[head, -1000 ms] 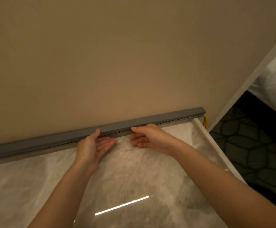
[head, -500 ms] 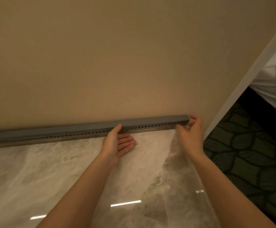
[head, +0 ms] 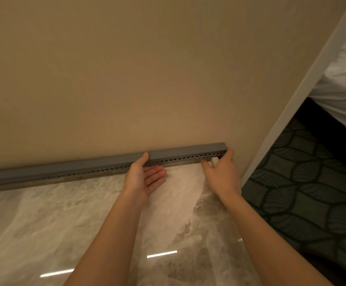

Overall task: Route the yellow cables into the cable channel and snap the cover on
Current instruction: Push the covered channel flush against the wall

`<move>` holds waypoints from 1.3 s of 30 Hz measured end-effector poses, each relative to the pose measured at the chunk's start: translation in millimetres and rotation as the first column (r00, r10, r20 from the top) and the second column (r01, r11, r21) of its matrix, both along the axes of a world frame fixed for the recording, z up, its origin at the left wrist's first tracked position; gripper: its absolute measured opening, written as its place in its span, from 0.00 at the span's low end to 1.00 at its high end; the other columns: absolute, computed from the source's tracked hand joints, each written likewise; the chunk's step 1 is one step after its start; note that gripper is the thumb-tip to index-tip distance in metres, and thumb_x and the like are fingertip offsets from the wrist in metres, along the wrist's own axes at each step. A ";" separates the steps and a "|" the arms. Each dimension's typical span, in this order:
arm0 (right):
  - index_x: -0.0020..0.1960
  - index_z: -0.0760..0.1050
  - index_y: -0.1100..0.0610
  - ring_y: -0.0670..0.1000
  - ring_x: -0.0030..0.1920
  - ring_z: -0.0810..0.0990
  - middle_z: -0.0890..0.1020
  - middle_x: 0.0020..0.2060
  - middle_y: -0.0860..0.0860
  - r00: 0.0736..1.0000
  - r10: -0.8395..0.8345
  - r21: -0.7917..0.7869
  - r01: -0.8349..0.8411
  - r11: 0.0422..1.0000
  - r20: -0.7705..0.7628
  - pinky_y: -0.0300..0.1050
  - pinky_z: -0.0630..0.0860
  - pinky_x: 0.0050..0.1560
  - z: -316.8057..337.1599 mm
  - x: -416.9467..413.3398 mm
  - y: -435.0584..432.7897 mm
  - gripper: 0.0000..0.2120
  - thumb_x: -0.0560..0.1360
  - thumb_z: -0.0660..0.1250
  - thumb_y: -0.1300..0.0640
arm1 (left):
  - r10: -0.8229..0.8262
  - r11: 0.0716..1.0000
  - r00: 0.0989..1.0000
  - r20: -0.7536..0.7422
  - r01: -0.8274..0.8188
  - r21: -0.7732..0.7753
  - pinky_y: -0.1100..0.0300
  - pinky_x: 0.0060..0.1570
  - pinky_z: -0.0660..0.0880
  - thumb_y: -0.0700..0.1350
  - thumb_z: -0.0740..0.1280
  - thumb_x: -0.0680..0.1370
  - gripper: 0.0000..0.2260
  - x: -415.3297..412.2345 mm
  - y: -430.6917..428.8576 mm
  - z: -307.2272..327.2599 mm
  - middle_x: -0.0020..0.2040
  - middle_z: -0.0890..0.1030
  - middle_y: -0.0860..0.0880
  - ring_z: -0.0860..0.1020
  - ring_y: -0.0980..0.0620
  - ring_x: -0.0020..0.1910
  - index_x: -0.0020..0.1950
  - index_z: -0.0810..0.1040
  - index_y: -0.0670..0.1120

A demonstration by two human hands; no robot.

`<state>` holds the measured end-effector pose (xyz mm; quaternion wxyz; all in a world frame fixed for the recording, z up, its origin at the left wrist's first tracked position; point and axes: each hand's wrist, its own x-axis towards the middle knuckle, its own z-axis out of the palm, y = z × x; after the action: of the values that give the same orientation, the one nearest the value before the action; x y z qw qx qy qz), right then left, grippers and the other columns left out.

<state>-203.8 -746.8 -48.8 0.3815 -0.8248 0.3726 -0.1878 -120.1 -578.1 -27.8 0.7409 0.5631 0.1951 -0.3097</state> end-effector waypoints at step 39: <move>0.75 0.39 0.46 0.49 0.74 0.35 0.40 0.74 0.47 0.738 0.558 -0.606 -0.654 0.453 -0.380 0.51 0.33 0.72 -19.9 21.6 94.9 0.33 0.77 0.49 0.37 | 0.034 0.901 0.922 0.386 -0.195 0.387 0.60 0.57 0.59 0.45 0.65 0.77 0.37 21.3 125.9 -4.2 0.63 0.66 0.51 0.61 0.48 0.71 0.76 0.43 0.46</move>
<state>-182.2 -651.9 -68.7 0.0523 -0.9917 -0.0256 -0.1144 -98.8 -452.2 -32.0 0.6436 0.7439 0.1470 -0.1040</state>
